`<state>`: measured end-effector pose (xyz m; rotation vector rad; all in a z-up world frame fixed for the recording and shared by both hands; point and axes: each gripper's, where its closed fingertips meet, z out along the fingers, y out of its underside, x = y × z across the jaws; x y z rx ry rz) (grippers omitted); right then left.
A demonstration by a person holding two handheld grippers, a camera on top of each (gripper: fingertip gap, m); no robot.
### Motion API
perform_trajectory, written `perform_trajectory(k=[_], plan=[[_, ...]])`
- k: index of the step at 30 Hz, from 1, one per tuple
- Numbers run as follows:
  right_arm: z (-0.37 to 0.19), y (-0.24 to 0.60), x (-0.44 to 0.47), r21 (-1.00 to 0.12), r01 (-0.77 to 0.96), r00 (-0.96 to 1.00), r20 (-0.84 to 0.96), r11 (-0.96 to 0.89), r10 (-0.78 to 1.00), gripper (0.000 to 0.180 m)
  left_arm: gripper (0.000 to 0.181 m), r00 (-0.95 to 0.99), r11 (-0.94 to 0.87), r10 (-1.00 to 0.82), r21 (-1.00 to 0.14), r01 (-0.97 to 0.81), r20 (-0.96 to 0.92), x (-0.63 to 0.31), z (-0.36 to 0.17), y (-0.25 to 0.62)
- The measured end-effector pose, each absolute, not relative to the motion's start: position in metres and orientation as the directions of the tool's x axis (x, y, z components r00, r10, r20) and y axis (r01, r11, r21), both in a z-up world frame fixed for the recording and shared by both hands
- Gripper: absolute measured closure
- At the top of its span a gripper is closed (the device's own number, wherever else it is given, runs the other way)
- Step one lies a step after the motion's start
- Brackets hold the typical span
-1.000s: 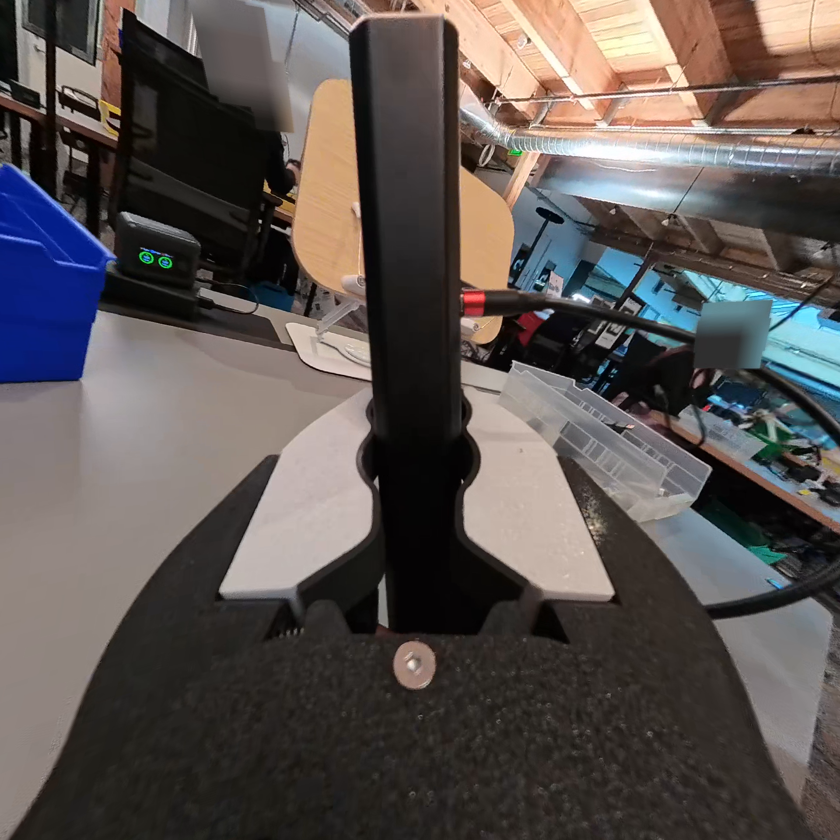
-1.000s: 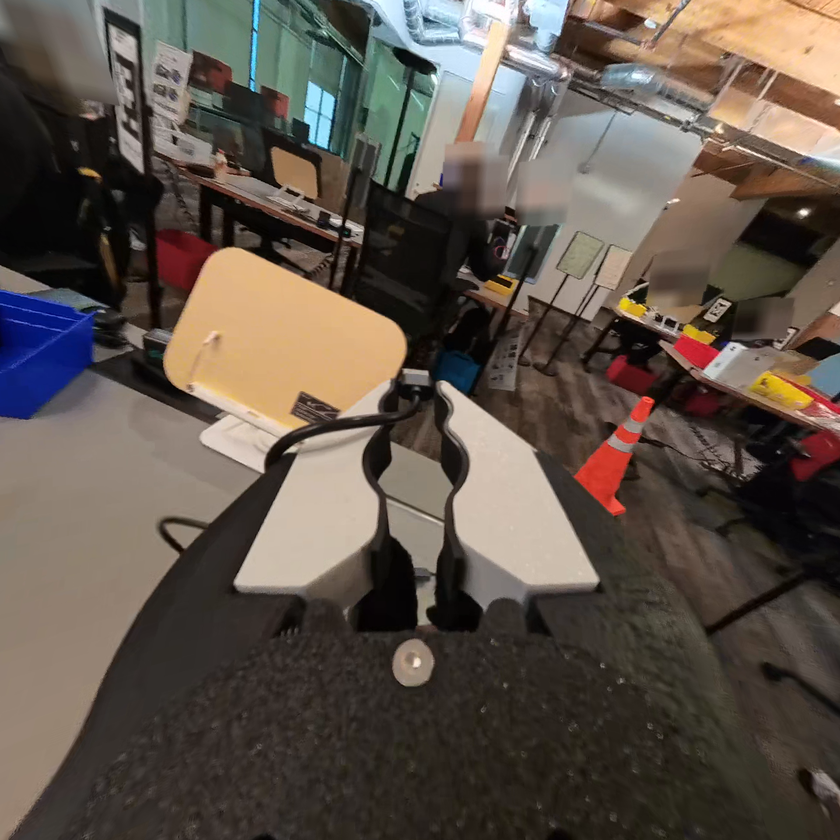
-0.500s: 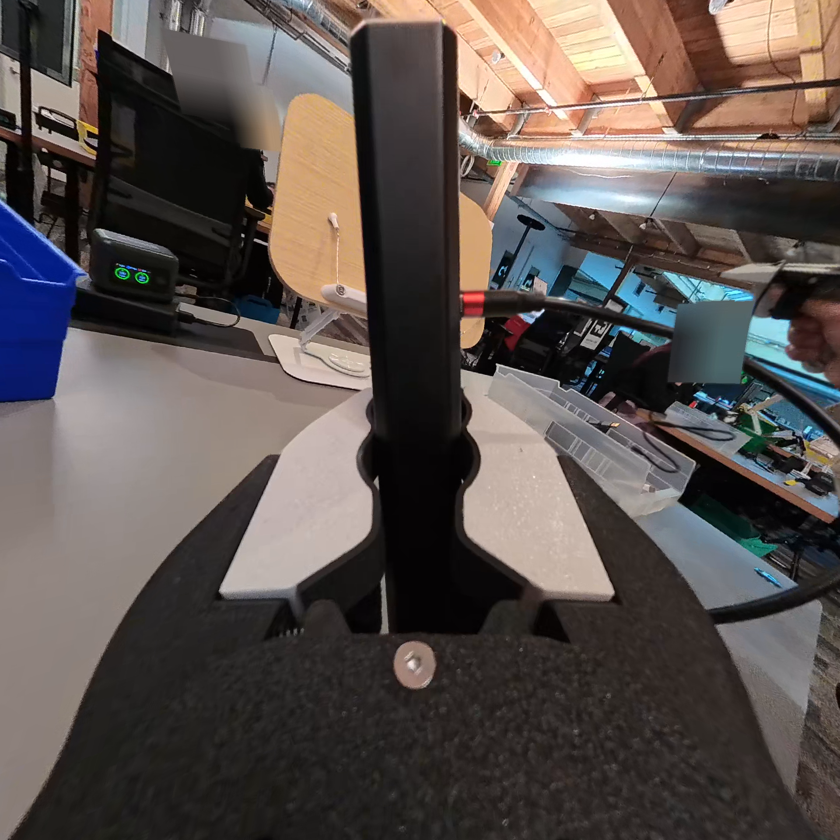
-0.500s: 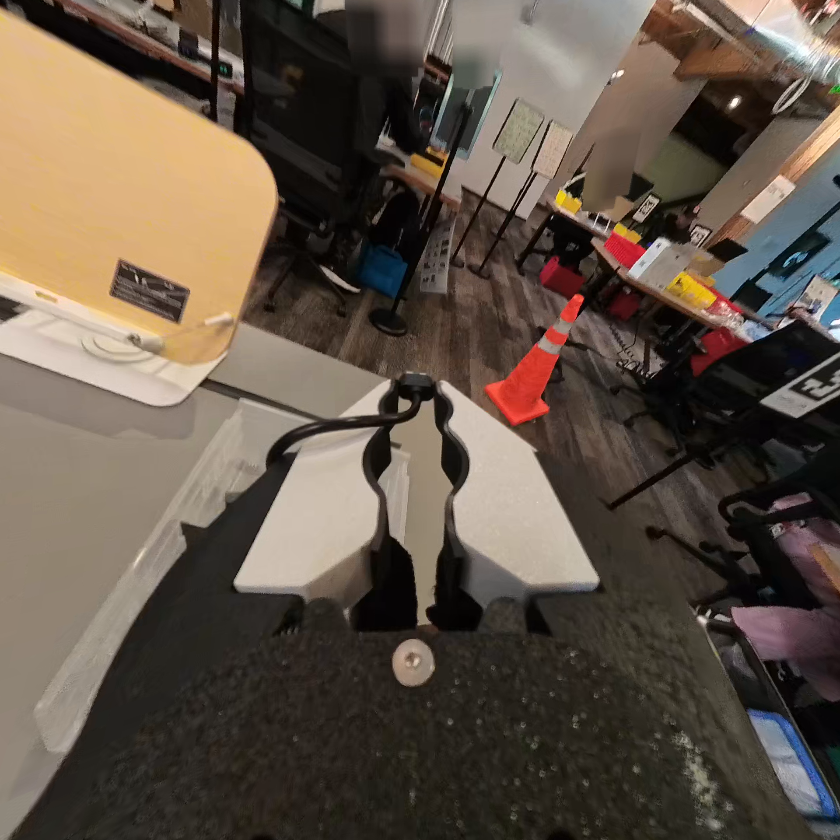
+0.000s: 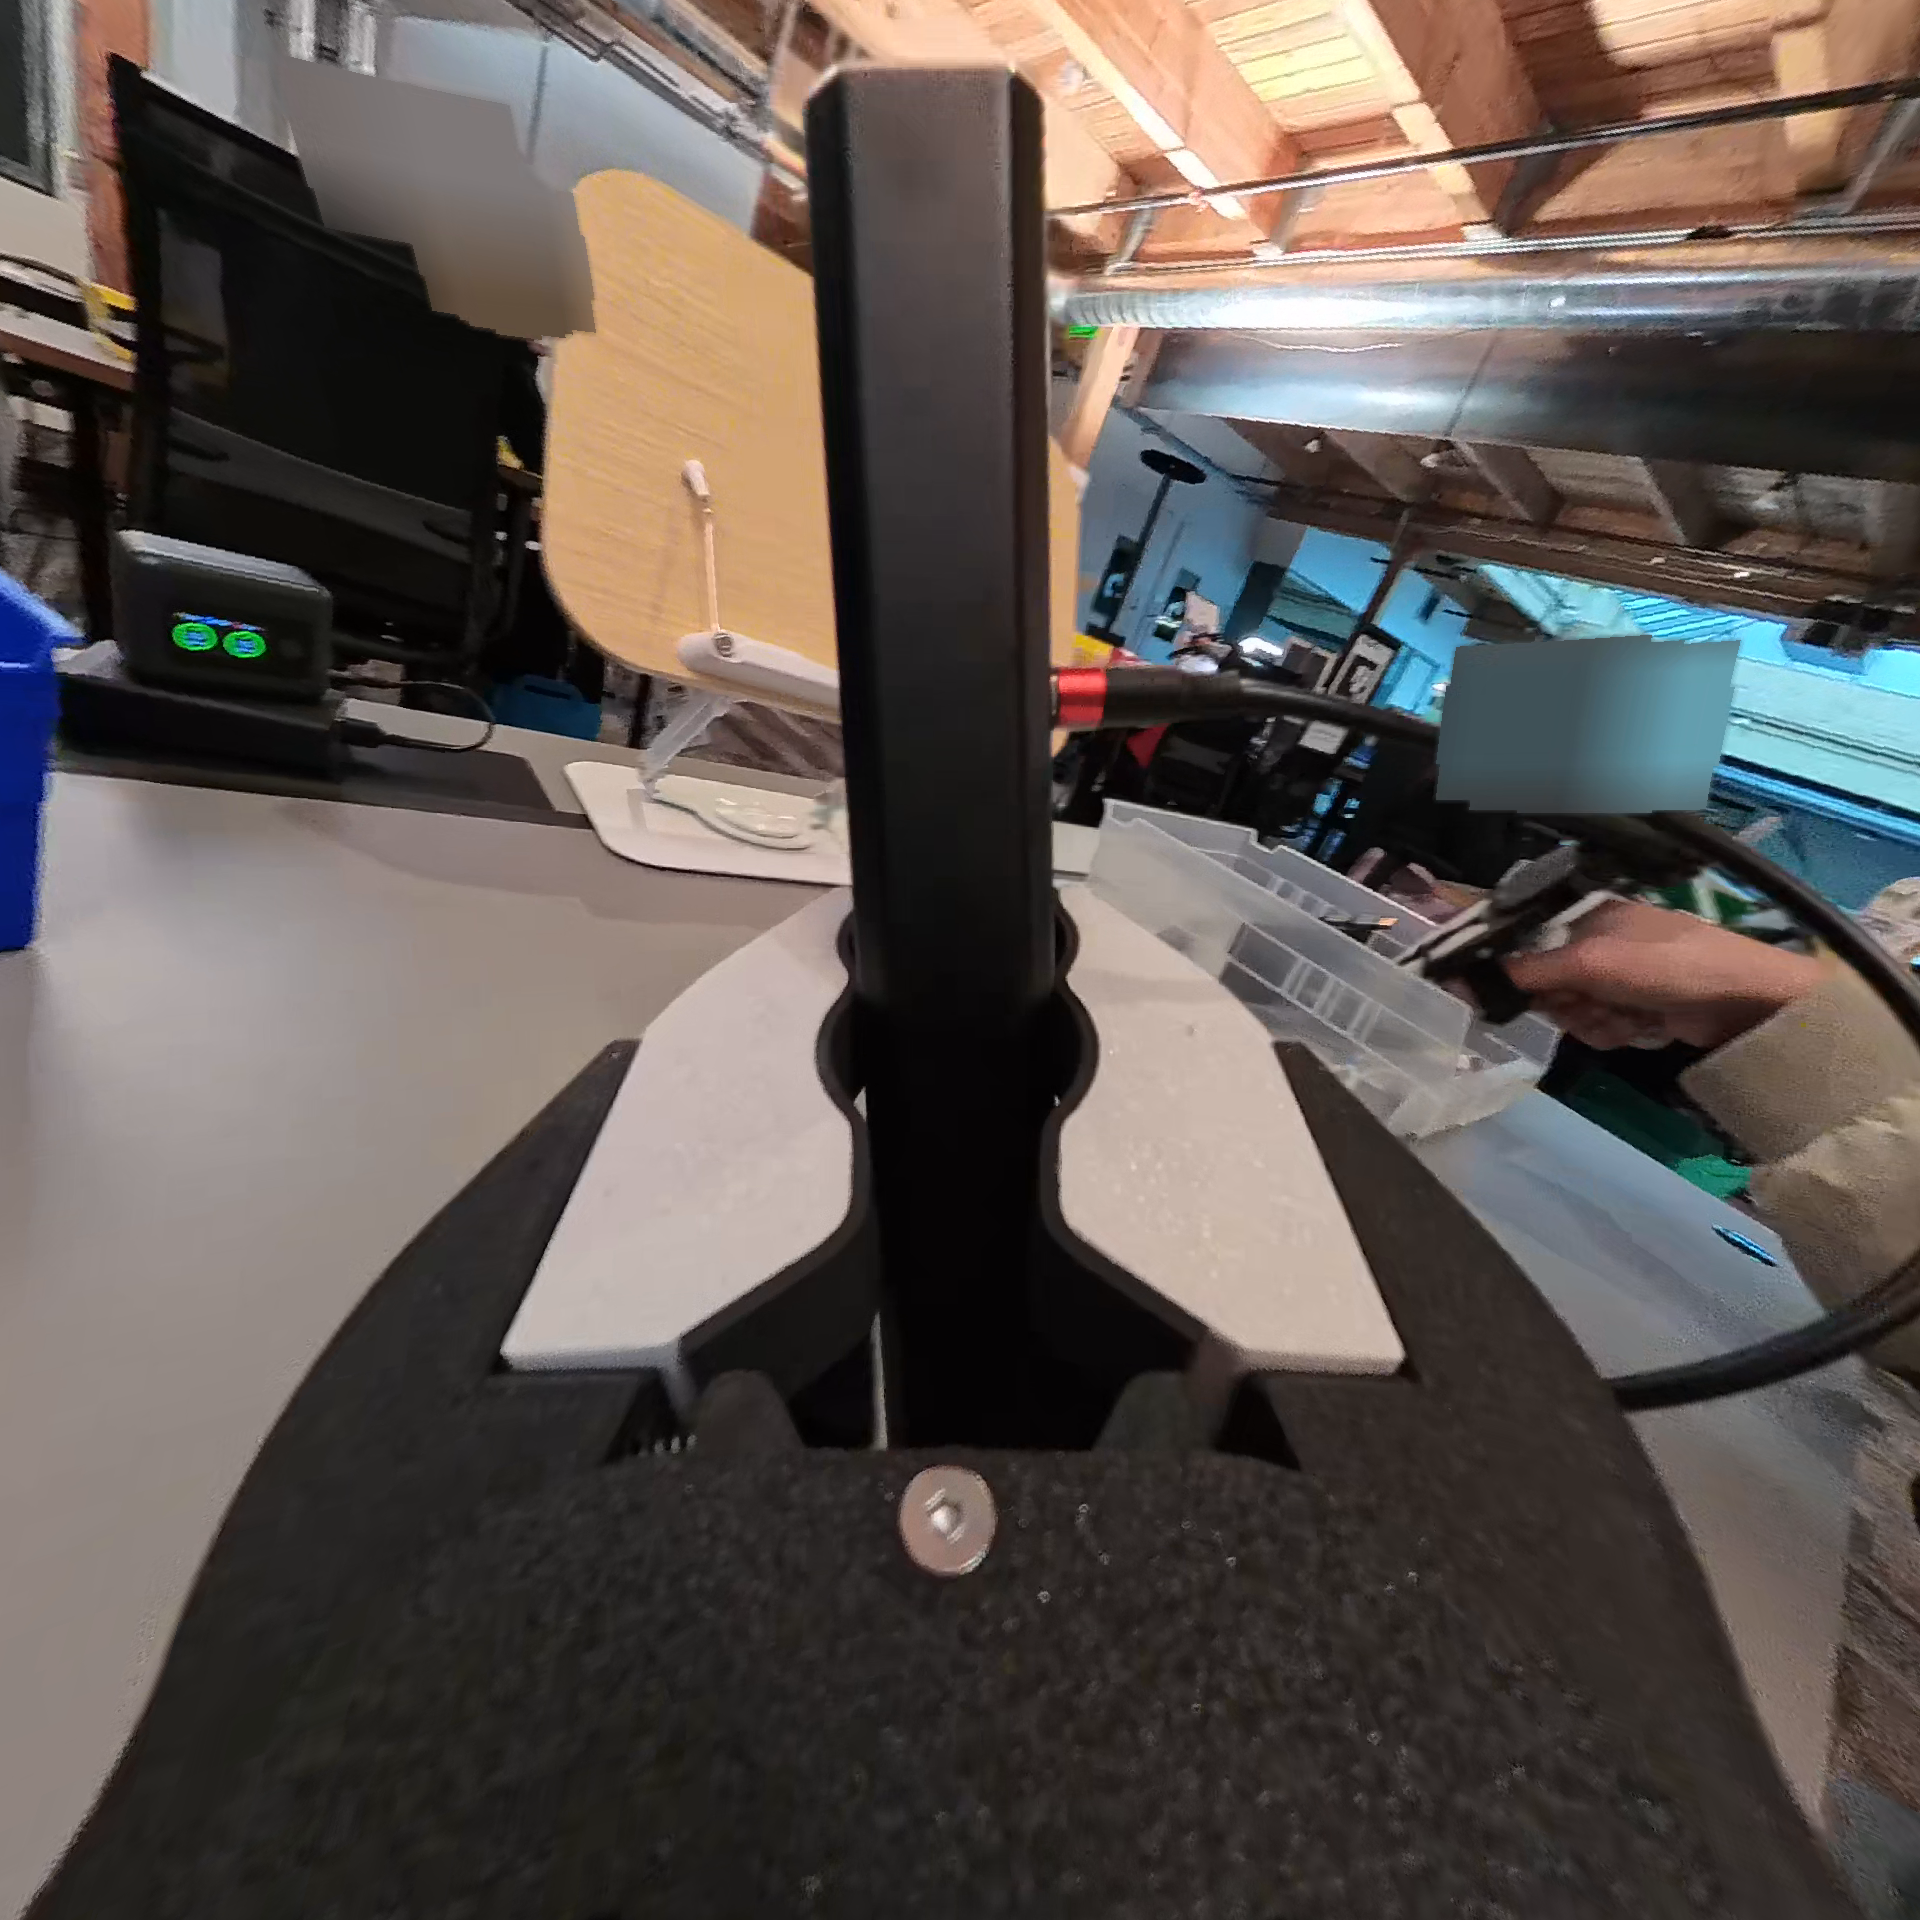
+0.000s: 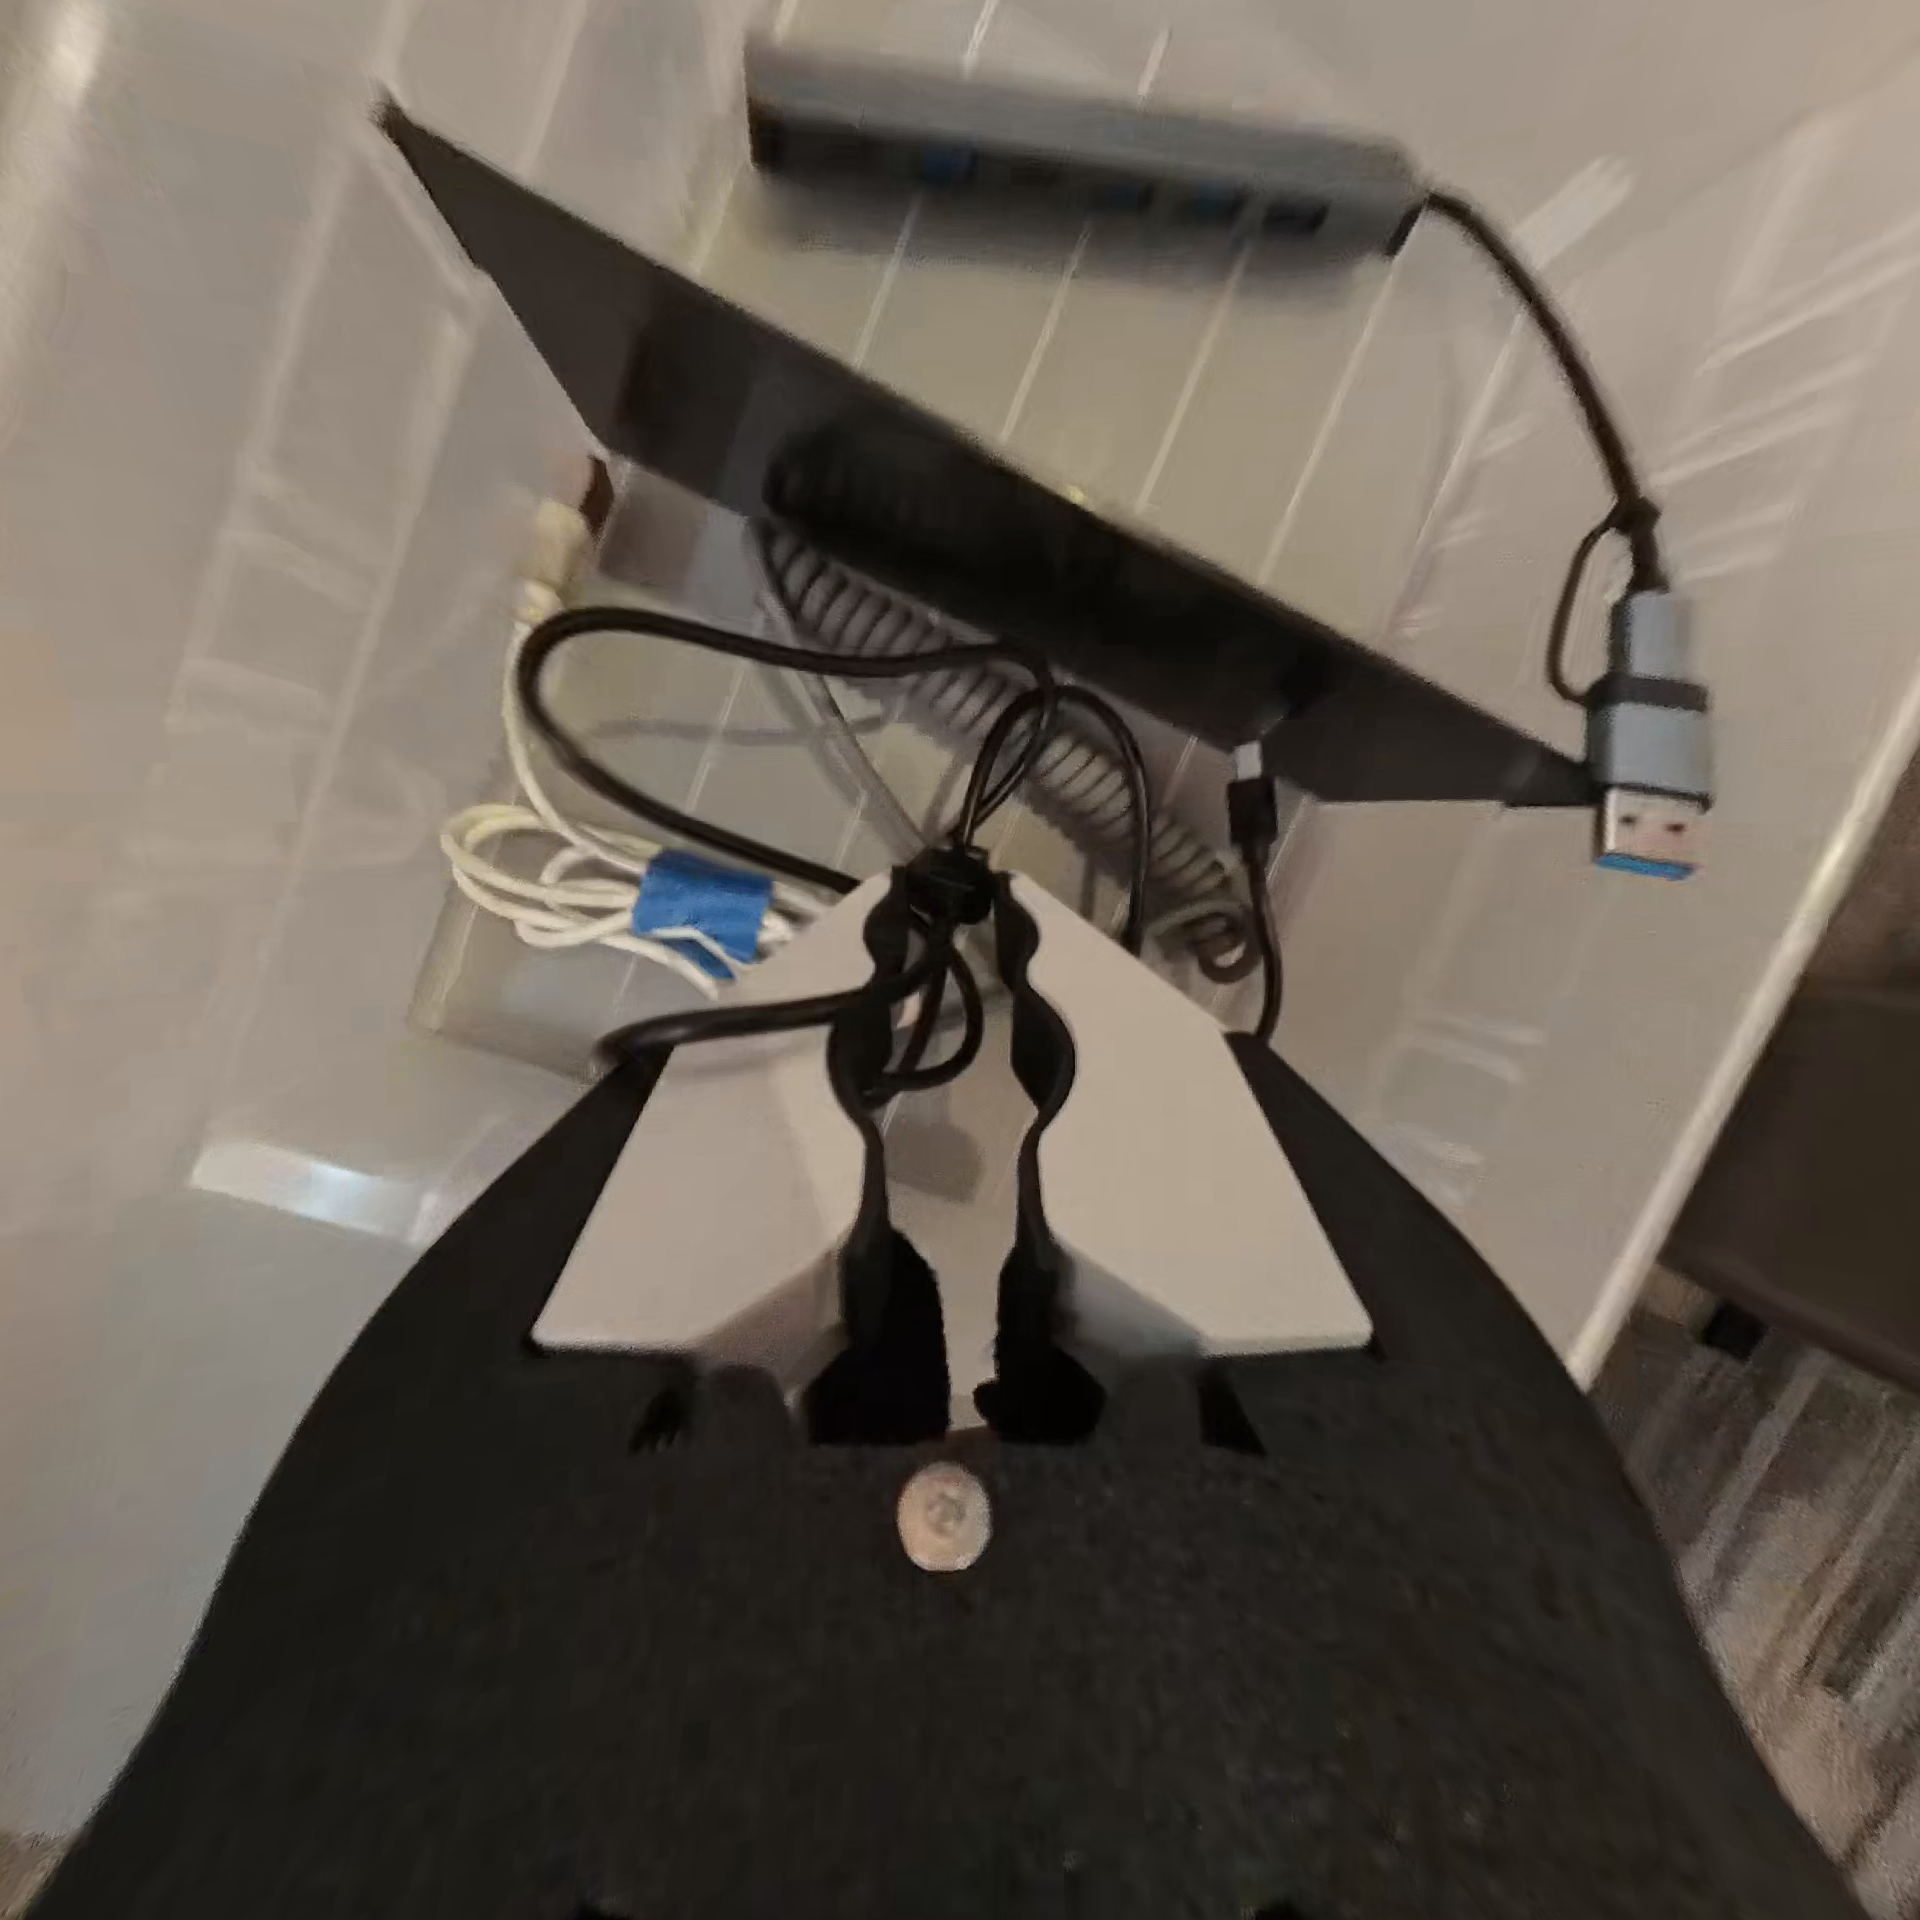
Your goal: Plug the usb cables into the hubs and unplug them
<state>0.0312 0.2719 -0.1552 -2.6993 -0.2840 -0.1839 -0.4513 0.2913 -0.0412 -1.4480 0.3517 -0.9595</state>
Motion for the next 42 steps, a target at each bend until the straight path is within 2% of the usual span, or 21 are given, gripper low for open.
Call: perform_trajectory(k=[1,2,6,7,9,12,16,19,21,23,26,31,34,42], plan=[[-0.158,0.268,0.034,-0.358,0.217,0.972,0.168,-0.908,0.166,0.157,0.151,0.589,-0.15,-0.737,-0.93,0.337,0.332,-0.449,-0.04,0.289],[-0.155,0.265,0.04,-0.339,0.211,0.969,0.192,-0.917,0.153,0.142,0.151,0.586,-0.142,-0.743,-0.932,0.334,0.323,-0.447,-0.039,0.288],[-0.118,0.239,0.063,-0.274,0.203,0.955,0.268,-0.94,0.128,0.112,0.151,0.552,-0.13,-0.78,-0.939,0.318,0.295,-0.438,-0.037,0.28],[-0.107,0.232,0.071,-0.256,0.206,0.943,0.308,-0.945,0.122,0.111,0.151,0.545,-0.135,-0.785,-0.94,0.314,0.295,-0.435,-0.037,0.278],[-0.086,0.222,0.073,-0.257,0.224,0.932,0.338,-0.94,0.13,0.112,0.151,0.557,-0.127,-0.778,-0.942,0.311,0.289,-0.433,-0.038,0.278],[-0.05,0.228,0.034,-0.424,0.243,0.948,0.294,-0.873,0.121,0.114,0.151,0.573,-0.106,-0.776,-0.95,0.294,0.264,-0.426,-0.037,0.275],[-0.008,0.24,-0.129,-0.762,0.34,0.914,0.13,-0.551,0.385,0.119,0.151,0.641,-0.028,-0.755,-0.984,0.176,0.136,-0.411,-0.04,0.267],[0.021,0.21,-0.276,-0.933,0.124,0.763,-0.128,-0.337,0.633,0.128,0.151,0.688,0.013,-0.723,-0.994,0.107,0.064,-0.401,-0.042,0.261],[0.026,0.196,-0.336,-0.954,-0.028,0.69,-0.234,-0.299,0.685,0.134,0.151,0.703,0.023,-0.709,-0.995,0.093,0.049,-0.396,-0.042,0.257],[0.014,0.193,-0.373,-0.956,-0.05,0.679,-0.244,-0.289,0.692,0.139,0.151,0.704,0.023,-0.708,-0.994,0.104,0.057,-0.392,-0.041,0.253],[0.005,0.203,-0.388,-0.962,-0.098,0.734,-0.242,-0.254,0.635,0.149,0.151,0.677,0.025,-0.731,-0.988,0.152,0.086,-0.385,-0.036,0.244],[0.008,0.212,-0.396,-0.947,-0.207,0.731,-0.316,-0.245,0.605,0.15,0.151,0.639,0.038,-0.763,-0.98,0.197,0.099,-0.376,-0.029,0.232],[0.009,0.213,-0.396,-0.959,-0.18,0.756,-0.278,-0.22,0.593,0.165,0.151,0.625,0.027,-0.772,-0.976,0.217,0.118,-0.374,-0.028,0.231],[0.002,0.211,-0.395,-0.973,0.177,0.794,0.052,-0.148,0.606,0.166,0.151,0.551,-0.032,-0.825,-0.984,0.173,0.124,-0.37,-0.034,0.229]])
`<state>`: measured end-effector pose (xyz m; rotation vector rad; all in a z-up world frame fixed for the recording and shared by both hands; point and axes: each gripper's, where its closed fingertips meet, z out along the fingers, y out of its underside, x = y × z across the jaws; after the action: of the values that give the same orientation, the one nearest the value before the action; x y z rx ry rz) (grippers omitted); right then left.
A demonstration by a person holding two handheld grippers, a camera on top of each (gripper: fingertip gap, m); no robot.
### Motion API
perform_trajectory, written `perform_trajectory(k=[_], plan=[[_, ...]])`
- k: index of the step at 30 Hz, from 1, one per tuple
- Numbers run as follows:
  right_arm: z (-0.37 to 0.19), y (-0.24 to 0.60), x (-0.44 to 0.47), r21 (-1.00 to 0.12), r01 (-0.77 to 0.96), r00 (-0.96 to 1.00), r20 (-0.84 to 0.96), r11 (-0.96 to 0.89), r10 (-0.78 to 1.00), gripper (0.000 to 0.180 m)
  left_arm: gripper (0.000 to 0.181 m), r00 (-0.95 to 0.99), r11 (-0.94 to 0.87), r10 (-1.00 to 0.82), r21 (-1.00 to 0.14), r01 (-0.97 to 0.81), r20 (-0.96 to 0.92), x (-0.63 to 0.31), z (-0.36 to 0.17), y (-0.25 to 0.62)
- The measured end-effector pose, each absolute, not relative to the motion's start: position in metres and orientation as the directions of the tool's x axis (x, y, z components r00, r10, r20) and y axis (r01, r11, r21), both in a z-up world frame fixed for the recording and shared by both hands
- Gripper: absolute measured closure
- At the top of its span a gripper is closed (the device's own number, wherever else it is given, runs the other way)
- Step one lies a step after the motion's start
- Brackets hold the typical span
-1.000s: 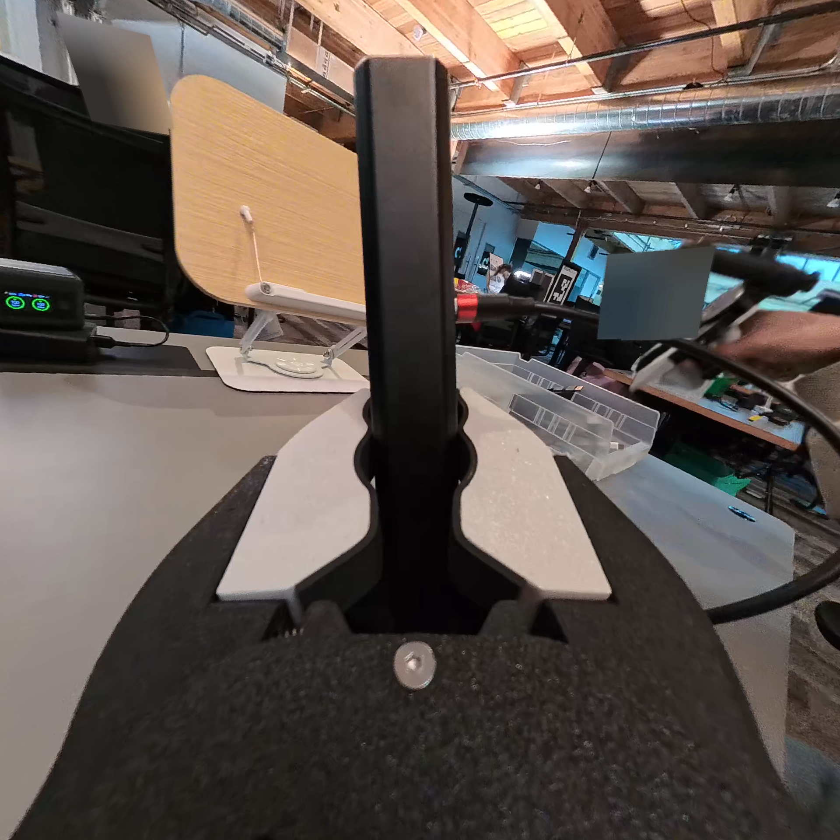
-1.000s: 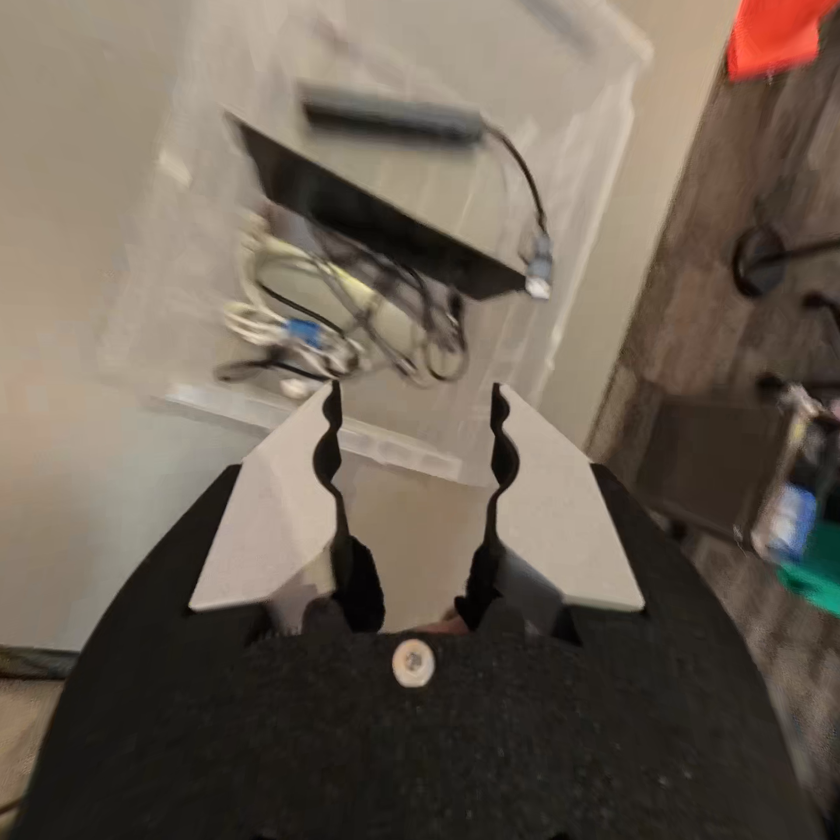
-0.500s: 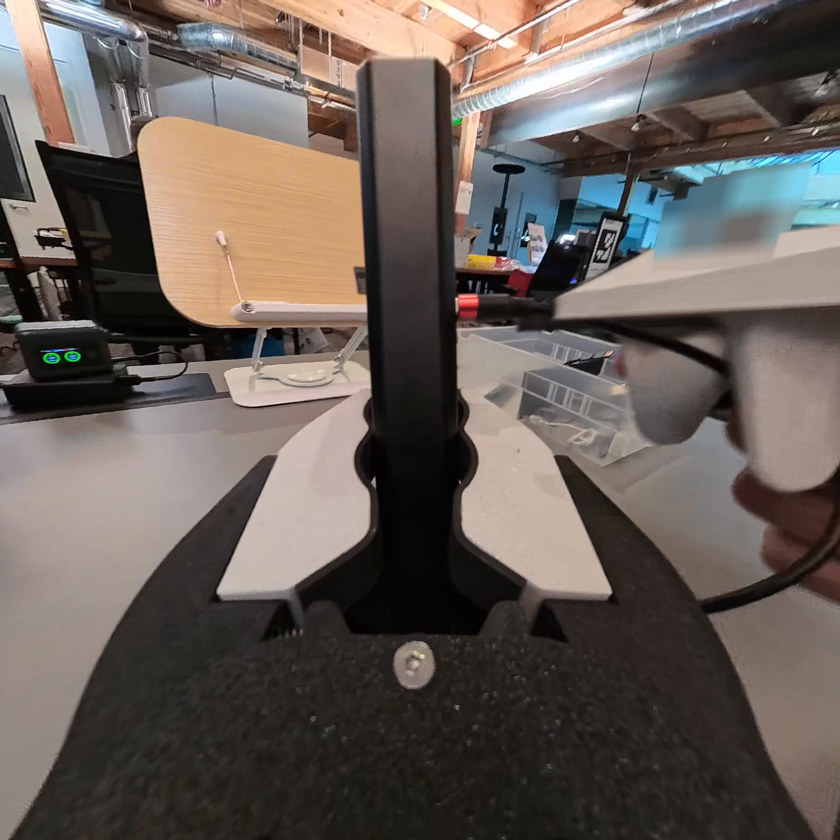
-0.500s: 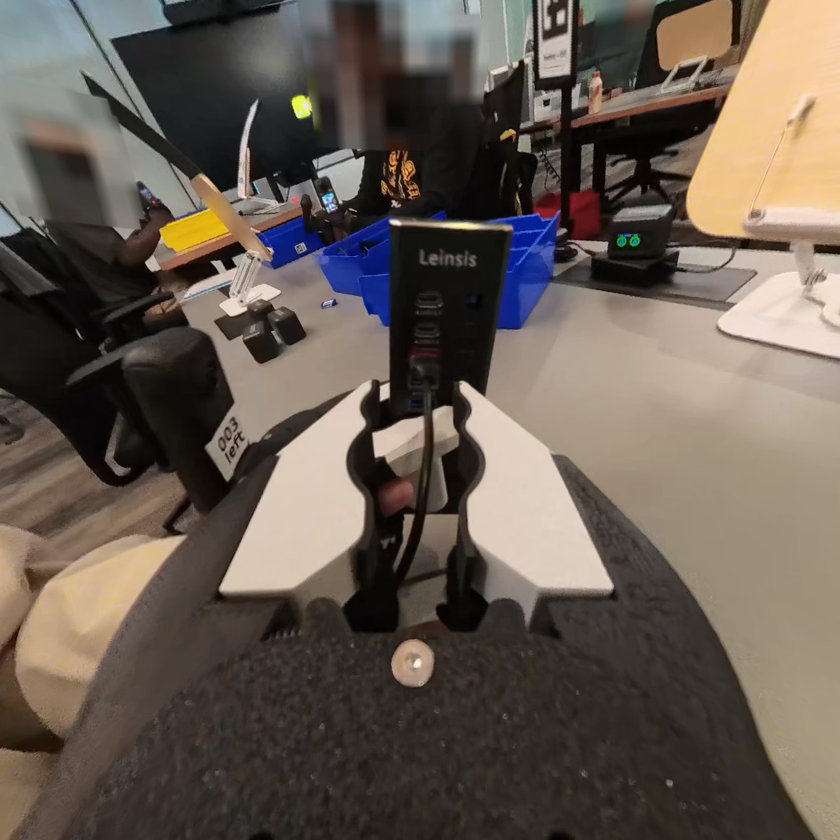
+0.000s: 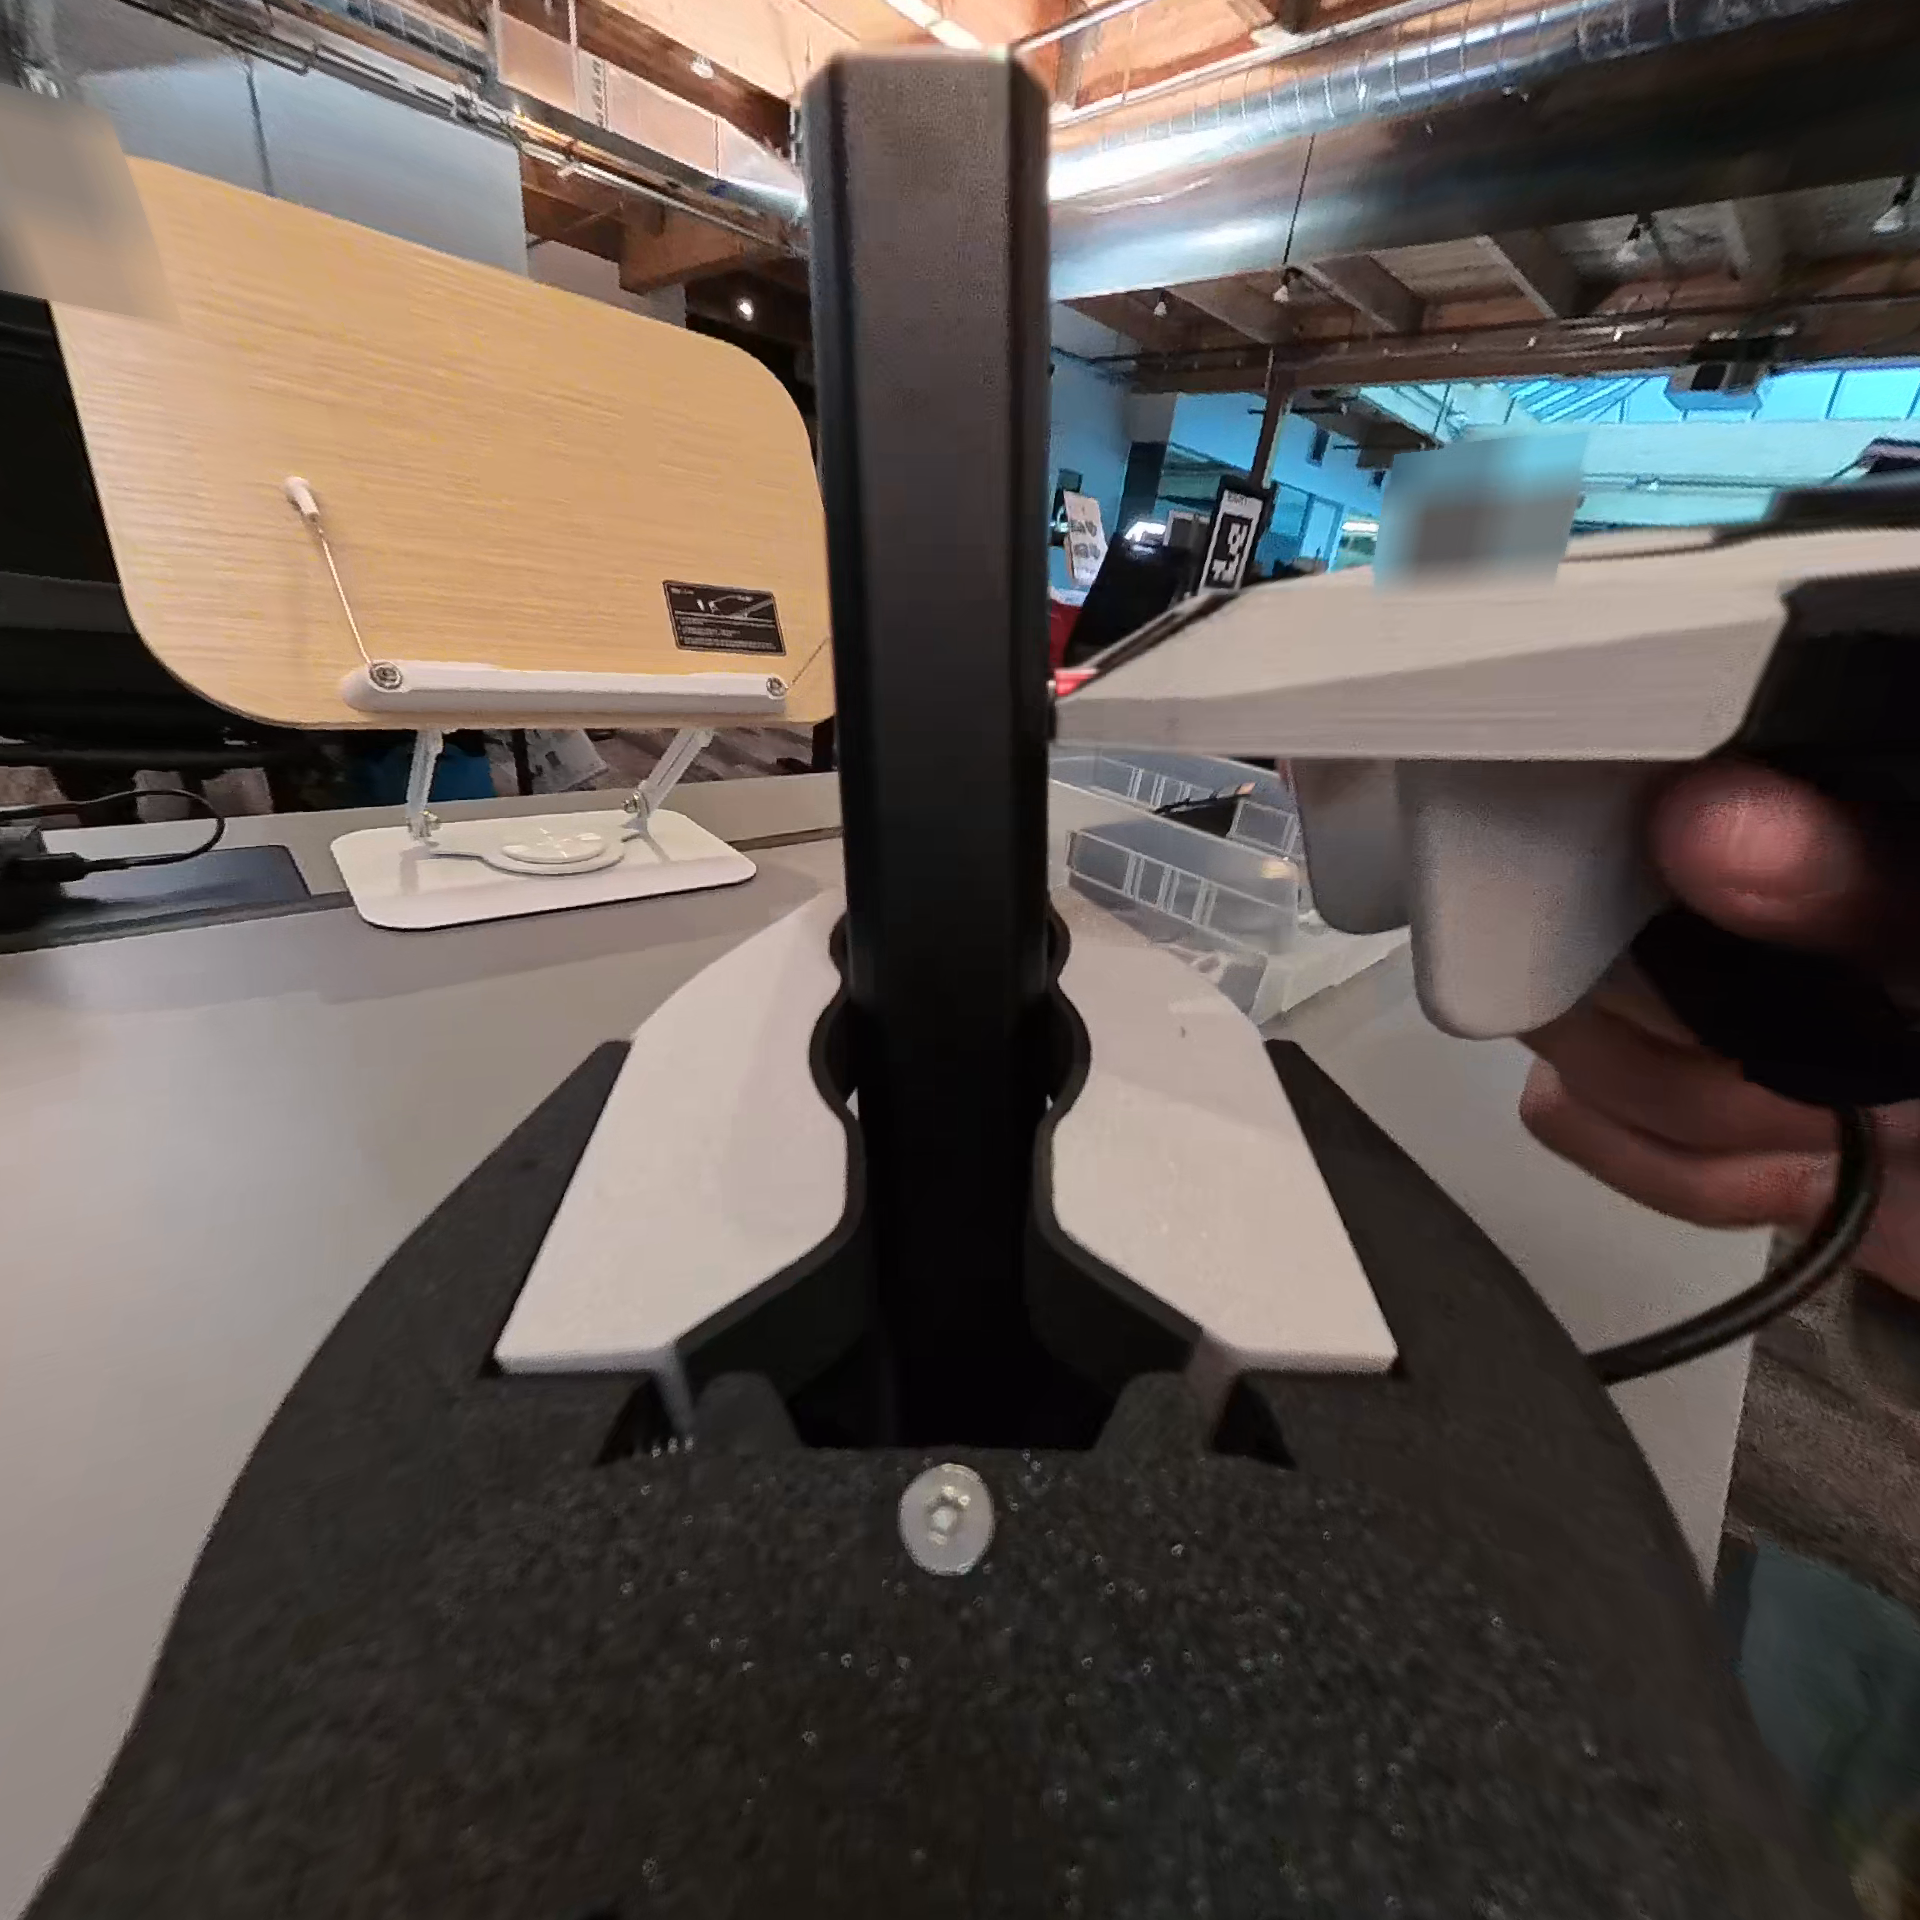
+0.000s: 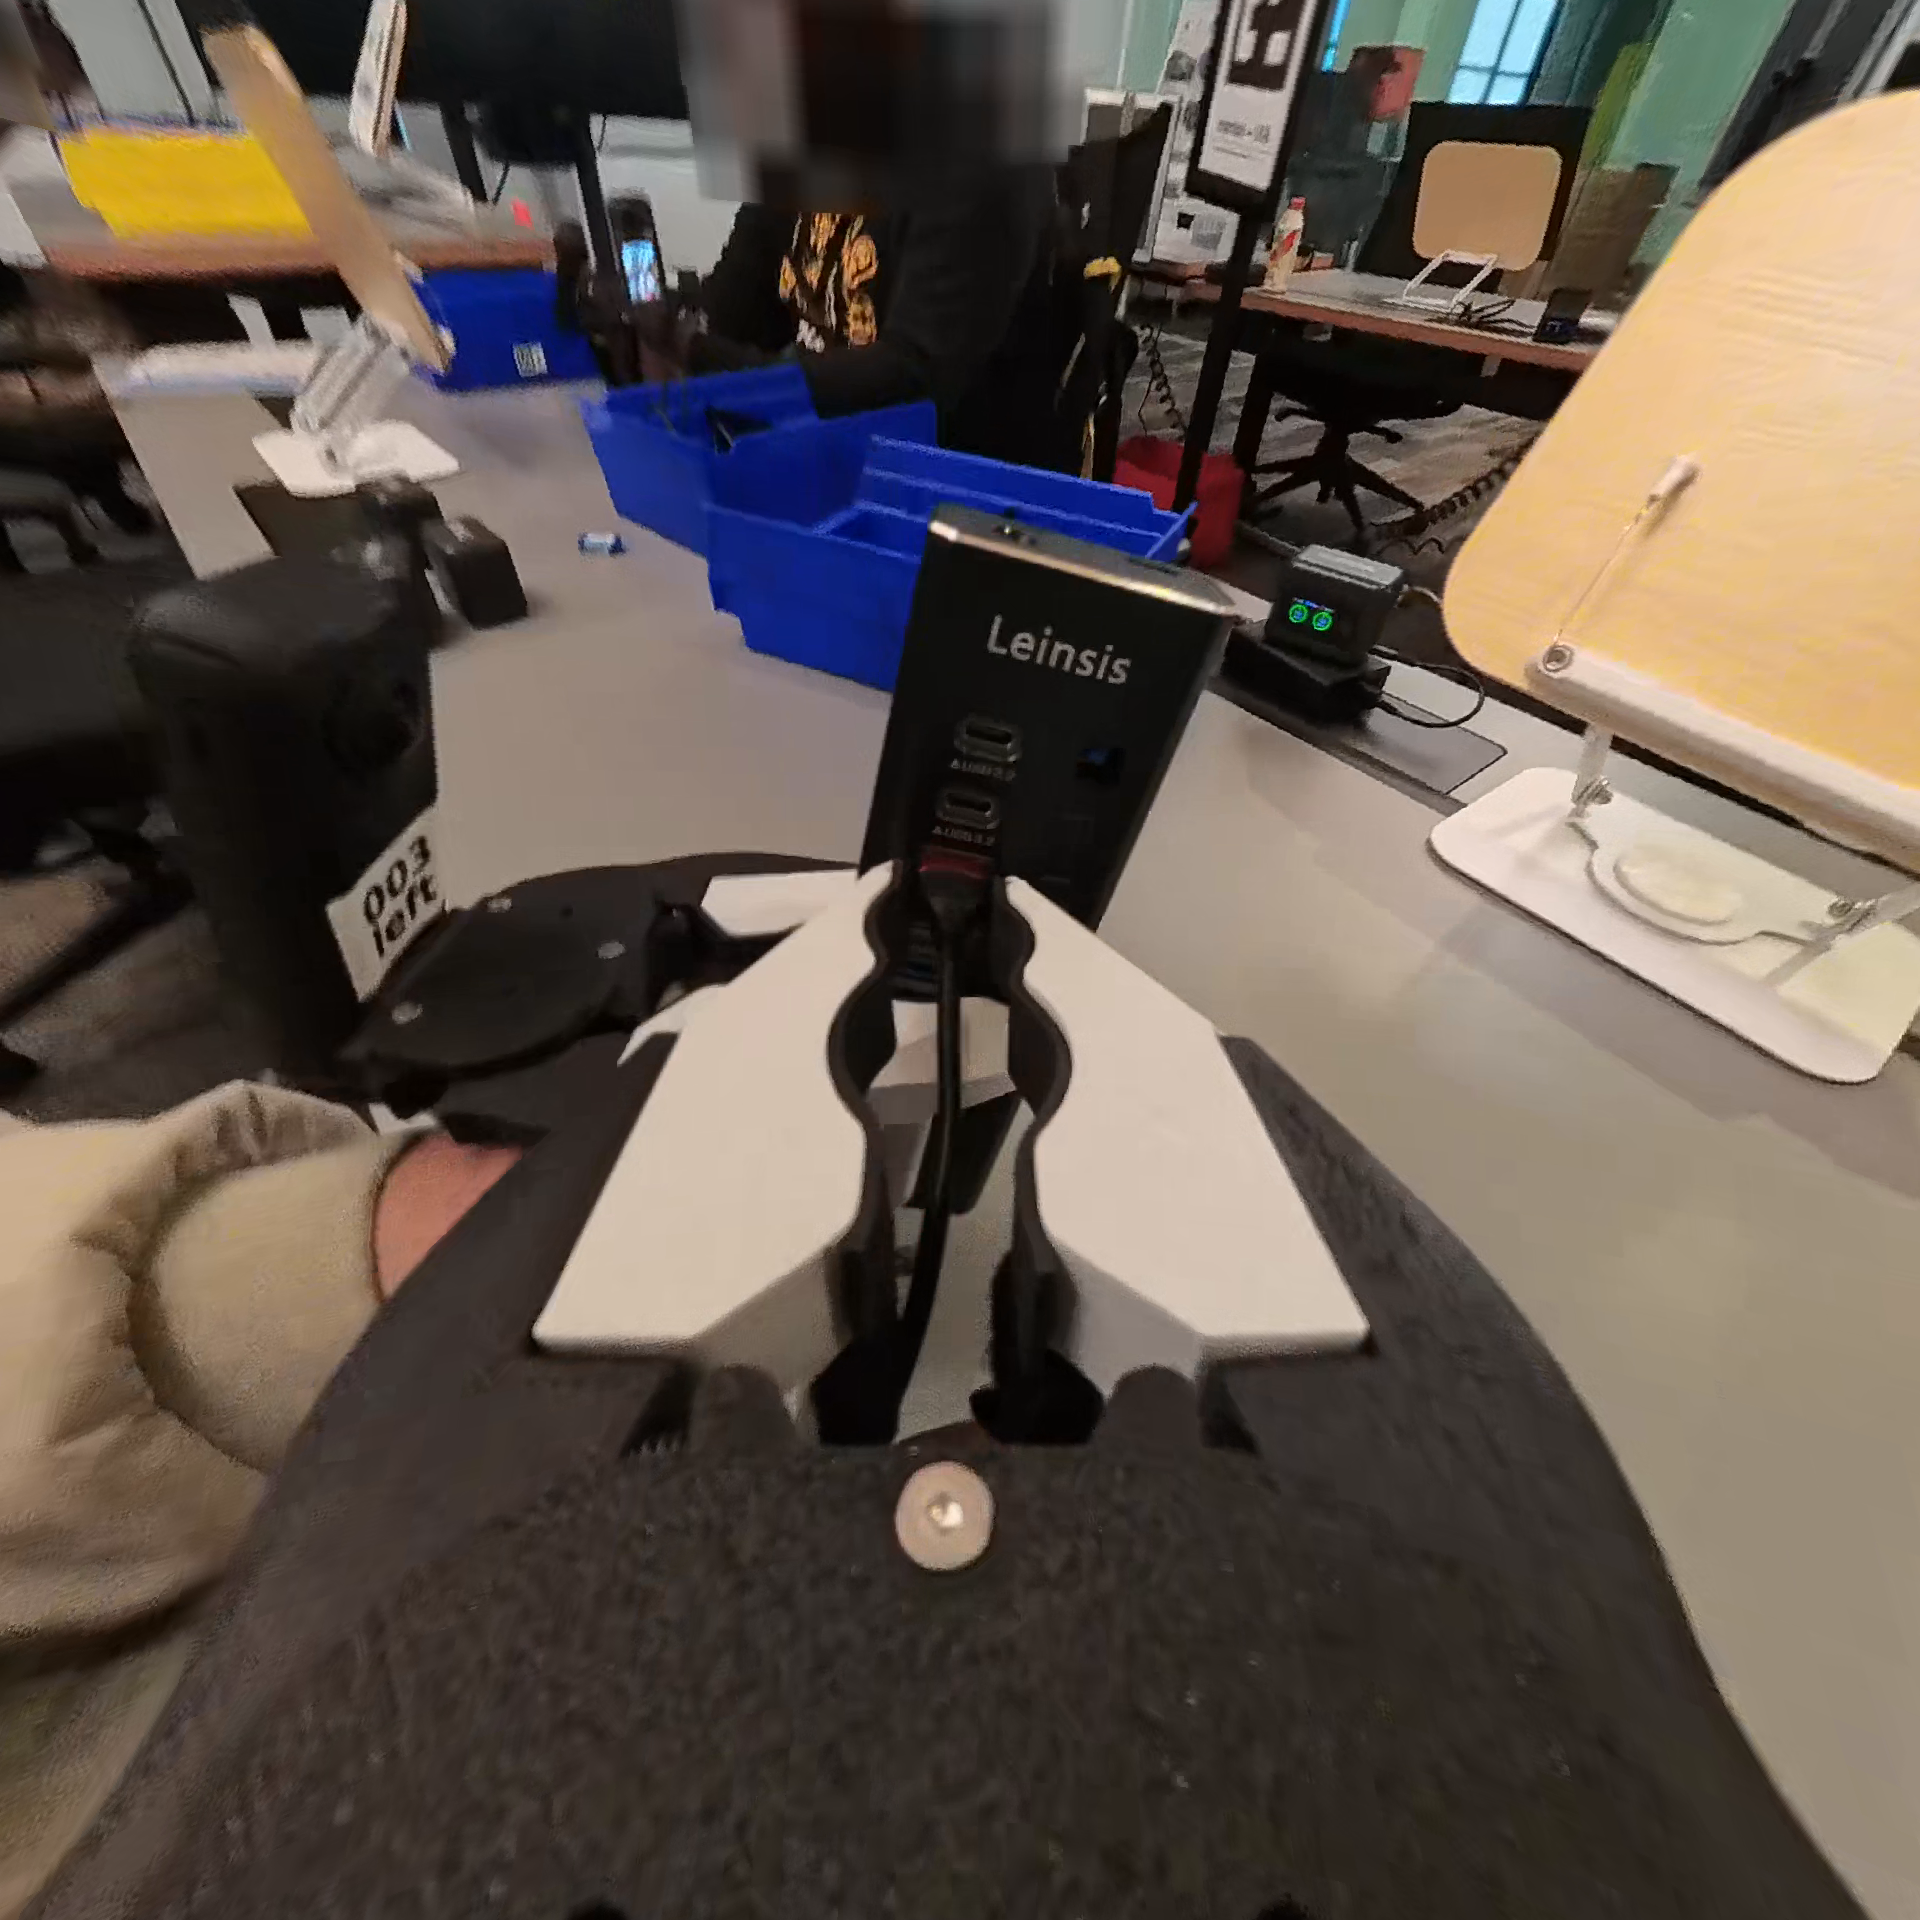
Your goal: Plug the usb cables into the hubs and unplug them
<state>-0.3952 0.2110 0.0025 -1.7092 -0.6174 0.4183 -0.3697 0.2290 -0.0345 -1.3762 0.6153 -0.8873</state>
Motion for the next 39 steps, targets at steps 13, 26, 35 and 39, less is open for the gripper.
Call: perform_trajectory(k=[13,26,35,39], plan=[[-0.023,0.216,-0.395,-0.943,0.291,0.805,0.15,-0.161,0.574,0.165,0.151,0.573,-0.14,-0.797,-0.982,0.129,0.189,-0.37,-0.05,0.24],[0.051,0.195,-0.345,-0.992,0.122,0.827,0.109,0.013,0.552,0.165,0.151,0.551,-0.143,-0.657,-0.803,0.579,0.514,-0.524,-0.014,0.313],[0.123,0.246,-0.141,-0.966,0.256,0.946,0.258,0.036,0.197,0.165,0.151,0.565,-0.093,-0.769,-0.928,0.361,0.298,-0.462,-0.017,0.276],[0.083,0.271,-0.009,-0.942,0.305,0.945,0.318,-0.142,-0.08,0.165,0.151,0.568,-0.088,-0.781,-0.946,0.311,0.26,-0.448,-0.021,0.272]])
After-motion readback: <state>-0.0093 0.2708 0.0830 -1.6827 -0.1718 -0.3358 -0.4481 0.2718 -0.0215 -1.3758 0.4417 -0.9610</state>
